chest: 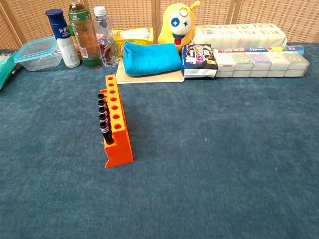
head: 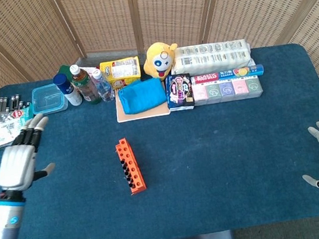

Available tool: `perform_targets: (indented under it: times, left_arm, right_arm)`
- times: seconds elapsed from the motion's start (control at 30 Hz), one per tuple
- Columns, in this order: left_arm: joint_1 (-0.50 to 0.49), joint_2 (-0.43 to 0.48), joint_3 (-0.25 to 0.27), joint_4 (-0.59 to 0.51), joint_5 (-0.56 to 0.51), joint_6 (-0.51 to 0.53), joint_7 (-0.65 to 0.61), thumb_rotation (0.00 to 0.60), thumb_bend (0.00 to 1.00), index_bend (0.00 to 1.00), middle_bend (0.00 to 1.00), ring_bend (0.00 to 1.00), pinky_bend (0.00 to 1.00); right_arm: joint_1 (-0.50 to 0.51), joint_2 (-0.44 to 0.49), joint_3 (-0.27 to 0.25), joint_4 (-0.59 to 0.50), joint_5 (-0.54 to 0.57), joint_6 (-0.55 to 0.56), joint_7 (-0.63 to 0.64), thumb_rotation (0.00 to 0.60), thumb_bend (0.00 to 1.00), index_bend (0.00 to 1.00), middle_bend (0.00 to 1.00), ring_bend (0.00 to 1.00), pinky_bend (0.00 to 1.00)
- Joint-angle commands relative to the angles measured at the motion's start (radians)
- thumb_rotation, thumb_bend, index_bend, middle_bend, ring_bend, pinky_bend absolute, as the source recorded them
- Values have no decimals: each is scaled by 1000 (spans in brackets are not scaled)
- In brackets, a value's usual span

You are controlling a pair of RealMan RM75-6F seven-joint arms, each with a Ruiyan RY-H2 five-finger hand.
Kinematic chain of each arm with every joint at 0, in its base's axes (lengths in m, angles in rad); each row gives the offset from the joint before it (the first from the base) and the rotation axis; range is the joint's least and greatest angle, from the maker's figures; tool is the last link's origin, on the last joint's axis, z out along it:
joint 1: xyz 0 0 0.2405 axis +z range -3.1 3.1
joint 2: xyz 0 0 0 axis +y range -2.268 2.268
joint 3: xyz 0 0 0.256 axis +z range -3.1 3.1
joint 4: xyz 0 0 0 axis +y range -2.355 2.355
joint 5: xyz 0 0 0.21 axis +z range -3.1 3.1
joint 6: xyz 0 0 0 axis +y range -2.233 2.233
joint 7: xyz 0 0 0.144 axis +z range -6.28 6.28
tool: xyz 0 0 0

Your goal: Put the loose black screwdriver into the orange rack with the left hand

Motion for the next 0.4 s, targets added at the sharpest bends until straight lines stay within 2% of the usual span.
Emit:
perform_targets:
  times: [0.03,0.23,0.4]
  left_arm:
    - [142,24,95,208,155,71,-220,600,107,0,0,18,201]
    - [302,-35,163,372,162,177,-395,600,105,0,0,0,145]
    - [374,-59,180,413,155,212,-425,600,106,0,0,0,97]
  right_arm:
    - [-5,-5,6,-3,4,15,-25,600,6,48,0,0,23]
    - [-16,-11,24,-11,28,45,-54,600,6,45,0,0,24]
    - [-25,-11,31,-12,36,64,-63,600,6,45,0,0,24]
